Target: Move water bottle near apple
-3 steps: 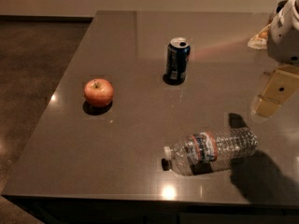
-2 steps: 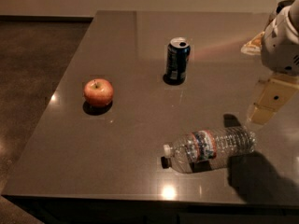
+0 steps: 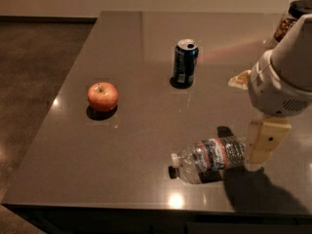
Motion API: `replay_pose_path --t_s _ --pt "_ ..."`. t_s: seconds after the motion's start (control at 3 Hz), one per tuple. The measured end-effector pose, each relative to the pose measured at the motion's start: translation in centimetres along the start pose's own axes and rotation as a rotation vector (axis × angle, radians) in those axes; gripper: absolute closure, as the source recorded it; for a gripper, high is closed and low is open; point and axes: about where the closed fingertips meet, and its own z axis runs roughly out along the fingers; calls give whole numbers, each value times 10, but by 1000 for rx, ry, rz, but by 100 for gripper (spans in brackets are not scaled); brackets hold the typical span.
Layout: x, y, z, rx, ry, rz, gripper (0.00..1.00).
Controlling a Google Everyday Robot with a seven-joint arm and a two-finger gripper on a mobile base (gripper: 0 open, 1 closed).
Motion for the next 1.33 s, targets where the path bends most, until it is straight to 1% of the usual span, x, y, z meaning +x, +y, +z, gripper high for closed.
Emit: replay_pose_path --t_s 0.33,0.67,1.0,1.33 --pt "-3 25 35 -76 35 -84 0" --pt "-5 35 51 -109 51 -128 0" --pt "-7 39 62 -136 84 -145 25" --pt "-8 36 61 -146 93 -123 47"
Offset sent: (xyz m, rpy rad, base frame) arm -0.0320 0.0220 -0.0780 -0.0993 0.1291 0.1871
